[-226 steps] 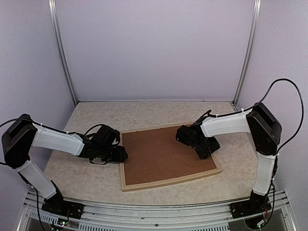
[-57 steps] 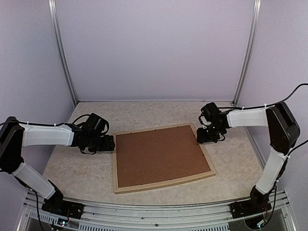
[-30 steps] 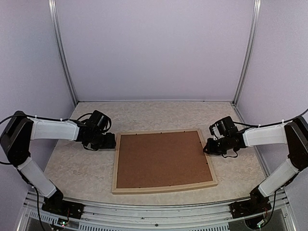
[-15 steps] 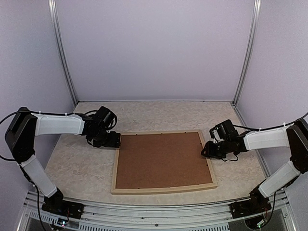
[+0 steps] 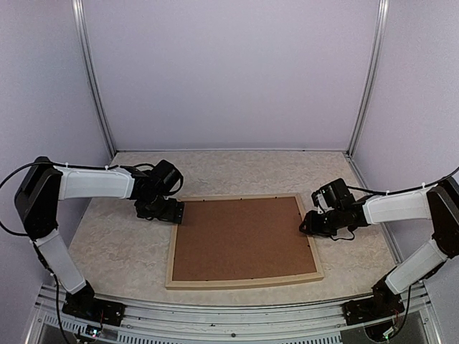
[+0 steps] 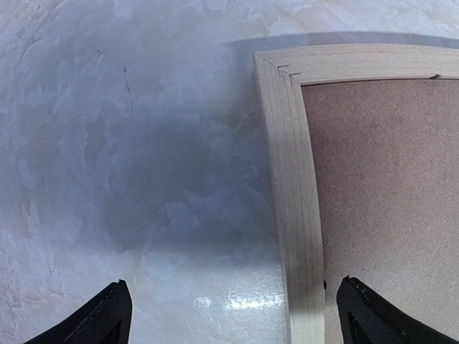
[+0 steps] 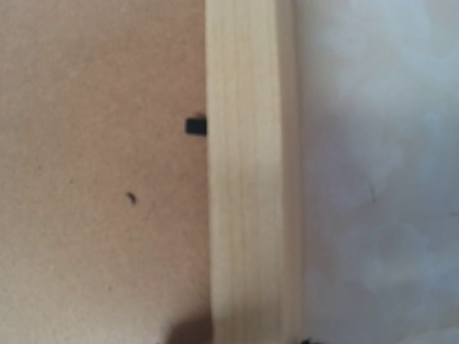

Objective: Put the photo into the frame
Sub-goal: Press the fastener onto the backboard.

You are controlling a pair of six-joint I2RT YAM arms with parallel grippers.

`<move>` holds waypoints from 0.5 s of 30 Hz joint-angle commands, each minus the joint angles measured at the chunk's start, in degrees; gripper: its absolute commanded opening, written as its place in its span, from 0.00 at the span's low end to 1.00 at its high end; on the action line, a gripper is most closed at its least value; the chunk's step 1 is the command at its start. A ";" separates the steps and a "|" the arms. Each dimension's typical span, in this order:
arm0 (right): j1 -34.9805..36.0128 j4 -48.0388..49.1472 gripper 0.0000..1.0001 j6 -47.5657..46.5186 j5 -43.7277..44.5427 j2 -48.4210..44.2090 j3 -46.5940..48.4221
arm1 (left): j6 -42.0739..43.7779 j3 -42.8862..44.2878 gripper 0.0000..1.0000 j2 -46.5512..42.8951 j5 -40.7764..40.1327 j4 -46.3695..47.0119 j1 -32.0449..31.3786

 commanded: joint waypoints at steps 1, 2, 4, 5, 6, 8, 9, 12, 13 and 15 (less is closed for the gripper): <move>0.65 -0.69 0.40 -1.09 -0.64 0.85 0.00 | -0.86 1.24 0.99 0.44 -1.74 -1.96 0.06; 0.61 -0.75 0.40 -1.16 -0.64 0.87 0.00 | -0.86 1.24 0.99 0.41 -1.76 -2.06 0.13; 0.68 -0.84 0.40 -1.32 -0.56 0.85 0.08 | -0.86 1.11 0.99 0.32 -1.81 -2.14 0.21; 0.68 -0.88 0.40 -1.37 -0.55 0.85 0.17 | -0.86 1.03 0.99 0.25 -1.85 -2.12 0.25; 0.67 -0.88 0.40 -1.45 -0.58 0.97 0.26 | -0.79 0.98 0.99 0.23 -1.77 -2.01 0.28; 0.68 -0.97 0.40 -1.51 -0.64 1.07 0.35 | -0.77 0.97 0.99 0.37 -1.79 -1.93 0.39; 0.66 -1.07 0.40 -1.55 -0.64 1.07 0.36 | -0.77 0.96 0.99 0.46 -2.03 -2.05 0.40; 0.68 -1.28 0.40 -1.57 -0.33 0.76 0.27 | -0.62 1.07 0.99 1.29 -2.60 -2.27 0.44; 0.67 -1.36 0.40 -1.60 -0.23 0.70 0.20 | -0.66 1.04 0.99 1.48 -2.77 -2.18 0.48; 0.67 -1.41 0.40 -1.56 -0.07 0.51 0.05 | -0.68 1.07 0.99 2.01 -3.34 -2.16 0.52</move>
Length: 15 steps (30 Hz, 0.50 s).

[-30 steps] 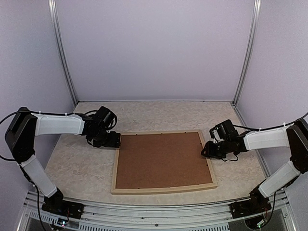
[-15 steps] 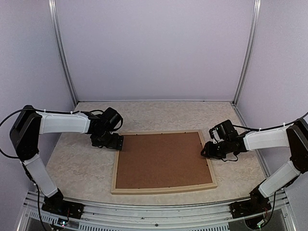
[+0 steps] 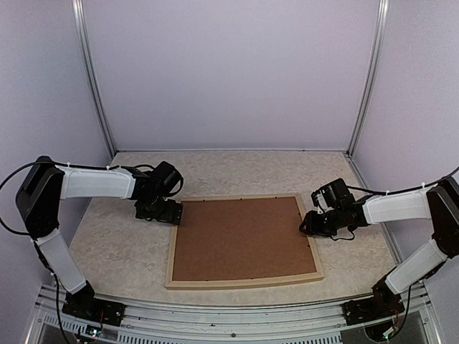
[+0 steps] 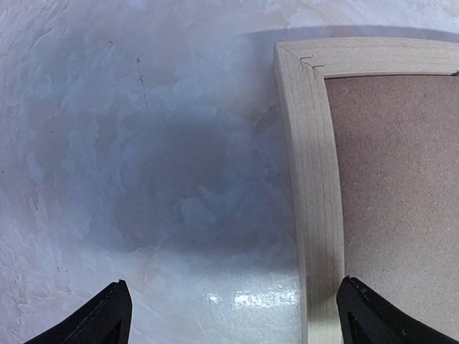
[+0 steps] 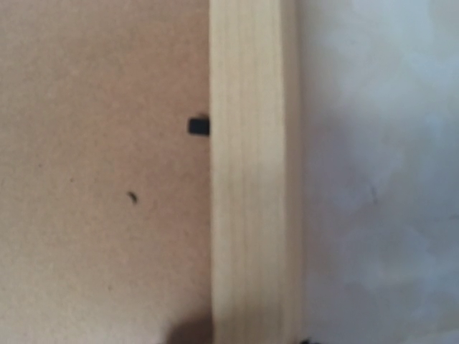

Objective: Put the photo into the frame
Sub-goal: Press the fastener onto the backboard.

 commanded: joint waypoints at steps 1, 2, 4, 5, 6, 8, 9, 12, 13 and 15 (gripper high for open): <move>0.67 -1.41 0.40 -0.71 -0.15 0.35 -0.03 | -0.48 1.13 0.99 1.71 -2.10 -1.04 0.47; 0.68 -1.41 0.40 -0.71 -0.11 0.27 -0.11 | -0.45 1.22 0.99 2.04 -2.18 -1.07 0.56; 0.66 -1.47 0.40 -0.71 -0.15 0.17 -0.29 | -0.35 1.32 0.99 2.41 -2.03 -0.98 0.53; 0.70 -1.50 0.40 -0.73 -0.08 0.16 -0.37 | -0.35 1.33 0.99 2.52 -2.02 -1.04 0.44; 0.69 -1.57 0.40 -0.73 0.00 0.17 -0.39 | -0.35 1.33 0.99 2.67 -1.97 -1.06 0.40; 0.64 -1.59 0.40 -0.64 0.15 0.09 -0.43 | -0.44 1.18 0.99 2.80 -1.86 -1.05 0.19; 0.61 -1.59 0.40 -0.66 0.11 0.04 -0.54 | -0.52 1.11 0.99 2.74 -1.80 -1.09 -0.05; 0.68 -1.59 0.40 -0.62 0.26 -0.09 -0.65 | -1.11 0.98 0.99 2.88 -1.92 -1.46 -1.07; 0.67 -1.52 0.40 -0.62 0.30 -0.09 -0.65 | -1.28 0.90 0.99 3.07 -1.88 -1.48 -1.40; 0.68 -1.50 0.40 -0.63 0.20 0.07 -0.65 | -1.53 0.89 0.98 3.55 -1.80 -1.62 -1.97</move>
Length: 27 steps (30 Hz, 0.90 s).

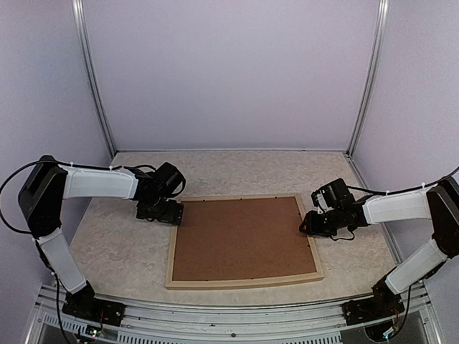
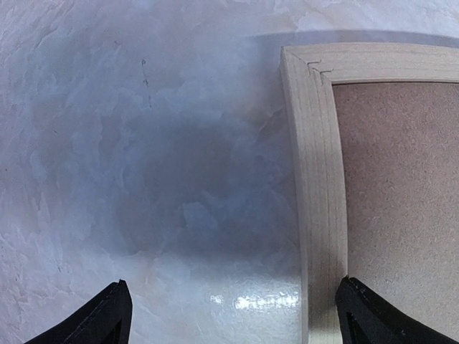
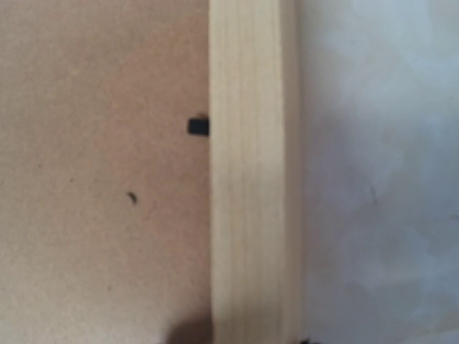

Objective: Put the photo into the frame
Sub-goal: Press the fastener onto the backboard.

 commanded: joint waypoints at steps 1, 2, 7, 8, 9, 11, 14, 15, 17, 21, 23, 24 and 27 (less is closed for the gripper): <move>0.68 -1.50 0.40 -0.62 0.01 0.10 -0.65 | -1.15 0.47 0.99 2.62 -0.43 -1.92 -1.76; 0.67 -1.50 0.40 -0.67 0.08 0.10 -0.65 | -1.35 0.49 0.99 2.89 -0.62 -2.01 -2.11; 0.70 -1.51 0.40 -0.67 0.20 -0.12 -0.83 | -2.00 0.74 0.98 4.37 -0.44 -1.80 -3.81; 0.65 -1.46 0.40 -0.63 0.10 -0.08 -0.83 | -2.00 0.80 0.98 4.83 -0.38 -1.70 -4.01; 0.63 -1.42 0.40 -0.64 0.02 -0.06 -0.91 | -2.00 0.96 0.98 5.13 -0.34 -1.69 -4.27; 0.68 -1.42 0.40 -0.58 0.00 -0.06 -0.96 | -1.92 1.67 0.98 6.02 -0.53 -1.96 -4.84; 0.67 -1.25 0.40 -0.40 -0.09 -0.08 -1.24 | -2.07 2.53 0.98 7.61 -0.87 -2.28 -5.91; 0.67 -1.12 0.40 -0.29 -0.13 -0.10 -1.33 | -2.21 2.74 0.98 8.20 -0.87 -2.22 -6.44; 0.66 -0.78 0.40 -0.19 -0.38 -0.12 -1.52 | -2.43 3.17 0.98 8.93 -0.78 -2.21 -7.37; 0.76 -0.39 0.40 -0.11 -0.62 0.53 -1.62 | -3.09 3.91 0.98 10.54 -0.93 -2.49 -8.86; 0.83 -0.38 0.39 -0.08 -0.55 0.63 -1.62 | -3.59 4.03 0.98 10.60 -2.13 -2.71 -9.18; 0.81 -0.36 0.39 -0.07 -0.53 0.71 -1.58 | -3.73 3.97 0.98 10.15 -2.74 -2.74 -9.19; 0.82 -0.45 0.39 -0.18 -0.53 0.83 -1.45 | -4.26 4.25 0.98 7.29 -4.99 -3.03 -9.11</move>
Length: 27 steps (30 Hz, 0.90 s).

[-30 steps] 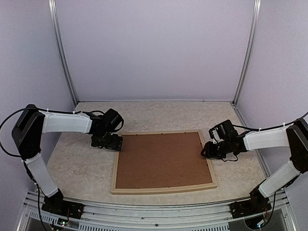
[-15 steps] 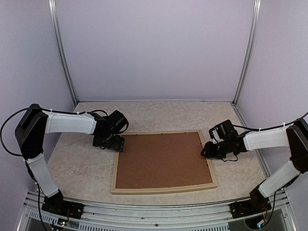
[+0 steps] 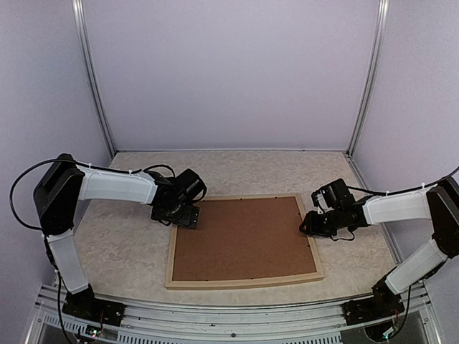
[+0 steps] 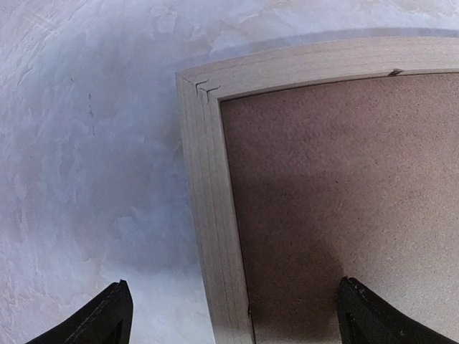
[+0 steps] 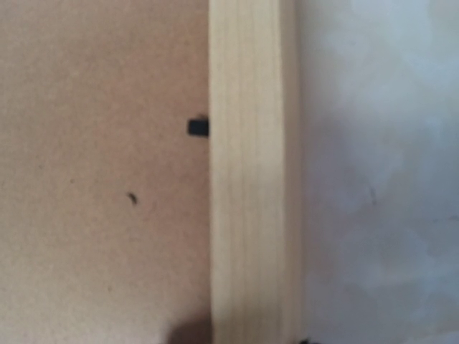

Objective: Put the photo into the frame
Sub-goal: Press the fastener onto the backboard.

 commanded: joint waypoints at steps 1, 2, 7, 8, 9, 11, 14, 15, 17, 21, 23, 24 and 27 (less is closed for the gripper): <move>0.79 -1.06 0.39 -0.20 -0.51 0.78 -1.12 | -0.58 -1.26 0.98 -0.64 0.76 -3.11 -0.88; 0.81 -1.06 0.39 -0.17 -0.52 0.80 -1.12 | -0.72 -1.36 0.98 -1.66 0.19 -3.11 -0.59; 0.87 -0.97 0.39 -0.29 -0.47 1.17 -1.12 | -0.60 -3.71 0.98 -7.54 -0.41 -2.22 2.98; 0.88 -0.97 0.39 -0.35 -0.59 1.24 -1.12 | -0.41 -4.24 0.97 -8.69 -0.41 -2.17 3.69; 0.86 -0.89 0.39 -0.32 -0.61 1.32 -1.07 | -0.15 -4.72 0.97 -9.27 -0.27 -2.07 4.42; 0.91 -0.87 0.39 -0.39 -0.64 1.57 -0.91 | 0.18 -5.38 0.97 -10.16 -0.23 -2.15 5.53; 0.87 -0.88 0.39 -0.60 -0.82 1.96 -0.53 | 0.75 -6.36 0.97 -10.86 0.31 -1.45 6.64; 0.87 -0.87 0.39 -0.67 -0.87 2.17 -0.43 | 0.89 -6.57 0.97 -10.58 0.68 -1.18 6.85; 0.88 -0.93 0.39 -0.76 -0.88 2.28 -0.28 | 1.09 -6.71 0.97 -9.70 0.86 -0.90 7.00; 0.88 -1.23 0.39 -0.75 -0.66 2.13 -0.32 | 1.48 -6.79 0.97 -8.14 1.53 -0.10 7.01; 0.89 -1.40 0.39 -0.84 -0.70 2.10 -0.33 | 1.66 -6.70 0.97 -7.48 1.90 0.19 6.94; 0.86 -1.40 0.39 -0.84 -0.64 2.04 -0.33 | 1.71 -6.63 0.97 -7.10 2.01 0.22 6.88; 0.88 -1.33 0.39 -0.85 -0.62 1.99 -0.32 | 1.71 -6.53 0.97 -6.27 2.50 0.30 6.51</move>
